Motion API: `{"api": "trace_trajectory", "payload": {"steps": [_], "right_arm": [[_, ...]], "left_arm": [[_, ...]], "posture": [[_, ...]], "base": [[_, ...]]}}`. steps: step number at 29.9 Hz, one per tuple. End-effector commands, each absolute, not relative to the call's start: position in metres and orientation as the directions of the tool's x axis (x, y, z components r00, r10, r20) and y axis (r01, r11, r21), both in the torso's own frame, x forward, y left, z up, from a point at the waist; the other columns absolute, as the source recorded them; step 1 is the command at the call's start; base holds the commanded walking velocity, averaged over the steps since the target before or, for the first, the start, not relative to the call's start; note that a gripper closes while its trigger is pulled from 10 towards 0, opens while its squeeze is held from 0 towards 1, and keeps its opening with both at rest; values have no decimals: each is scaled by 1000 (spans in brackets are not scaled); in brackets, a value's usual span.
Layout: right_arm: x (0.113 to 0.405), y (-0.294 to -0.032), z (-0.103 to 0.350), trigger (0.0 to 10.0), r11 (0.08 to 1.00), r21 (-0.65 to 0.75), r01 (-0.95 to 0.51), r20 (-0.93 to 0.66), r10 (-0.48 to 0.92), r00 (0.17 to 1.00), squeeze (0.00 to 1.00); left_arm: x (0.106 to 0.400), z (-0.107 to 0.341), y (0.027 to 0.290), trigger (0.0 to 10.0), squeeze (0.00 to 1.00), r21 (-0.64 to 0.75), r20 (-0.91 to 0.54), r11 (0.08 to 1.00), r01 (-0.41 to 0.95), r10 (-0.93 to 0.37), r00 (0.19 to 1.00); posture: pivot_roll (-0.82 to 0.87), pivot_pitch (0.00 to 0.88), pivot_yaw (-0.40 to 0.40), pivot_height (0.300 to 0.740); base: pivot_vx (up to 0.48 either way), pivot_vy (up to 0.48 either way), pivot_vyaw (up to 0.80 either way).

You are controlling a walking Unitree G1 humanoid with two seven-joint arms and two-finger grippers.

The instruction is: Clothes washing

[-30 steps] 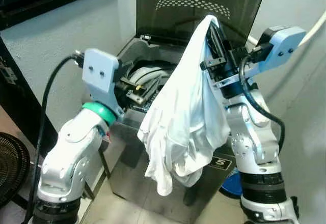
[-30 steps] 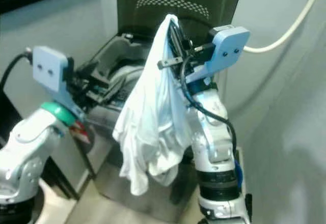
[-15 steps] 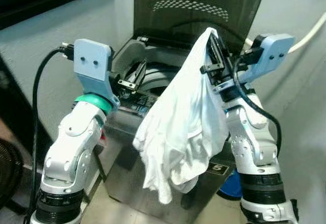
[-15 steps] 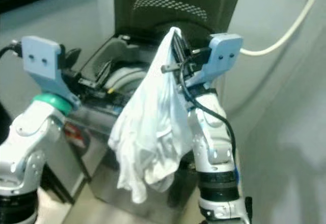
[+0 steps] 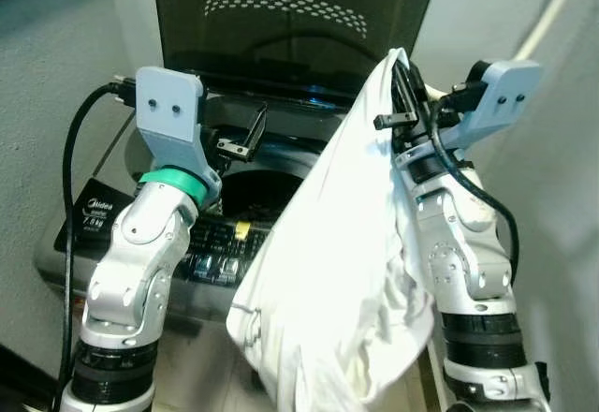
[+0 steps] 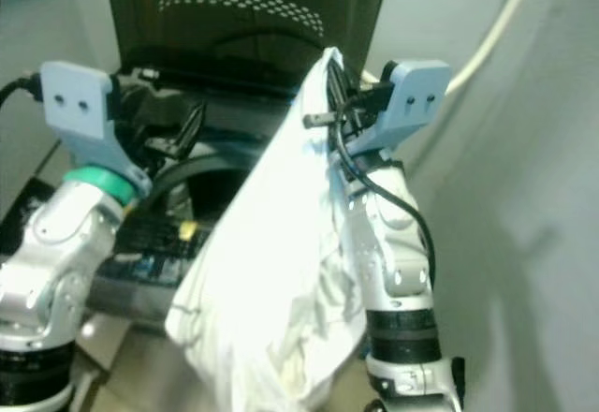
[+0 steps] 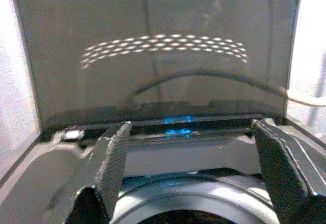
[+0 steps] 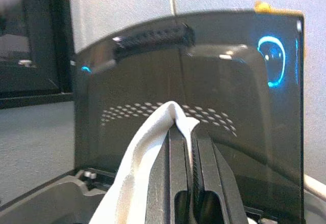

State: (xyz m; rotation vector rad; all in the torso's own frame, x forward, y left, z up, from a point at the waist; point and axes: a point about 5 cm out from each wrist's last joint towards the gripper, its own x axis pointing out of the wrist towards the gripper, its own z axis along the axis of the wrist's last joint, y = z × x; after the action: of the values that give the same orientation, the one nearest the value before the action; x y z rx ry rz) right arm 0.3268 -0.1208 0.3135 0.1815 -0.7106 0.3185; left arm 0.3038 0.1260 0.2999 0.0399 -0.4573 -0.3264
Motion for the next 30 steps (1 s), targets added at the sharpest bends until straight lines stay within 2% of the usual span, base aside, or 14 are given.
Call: {"api": "trace_trajectory", "payload": {"steps": [1, 15, 30], "right_arm": [[325, -128, 317, 10000, 945, 59, -321, 676, 199, 710, 0], [325, -126, 317, 10000, 942, 49, -331, 677, 212, 705, 0], [325, -126, 318, 10000, 943, 47, -329, 677, 212, 705, 0]], "left_arm": [[303, 297, 122, 10000, 0, 114, 414, 940, 322, -340, 844], [304, 296, 122, 10000, 0, 100, 416, 944, 315, -327, 849], [306, 297, 124, 10000, 0, 91, 413, 948, 303, -313, 855]], "posture": [[60, 31, 8, 740], [61, 27, 5, 740], [58, 25, 7, 740]], "base": [[0, 0, 0], [0, 0, 0], [0, 475, 0]]}}
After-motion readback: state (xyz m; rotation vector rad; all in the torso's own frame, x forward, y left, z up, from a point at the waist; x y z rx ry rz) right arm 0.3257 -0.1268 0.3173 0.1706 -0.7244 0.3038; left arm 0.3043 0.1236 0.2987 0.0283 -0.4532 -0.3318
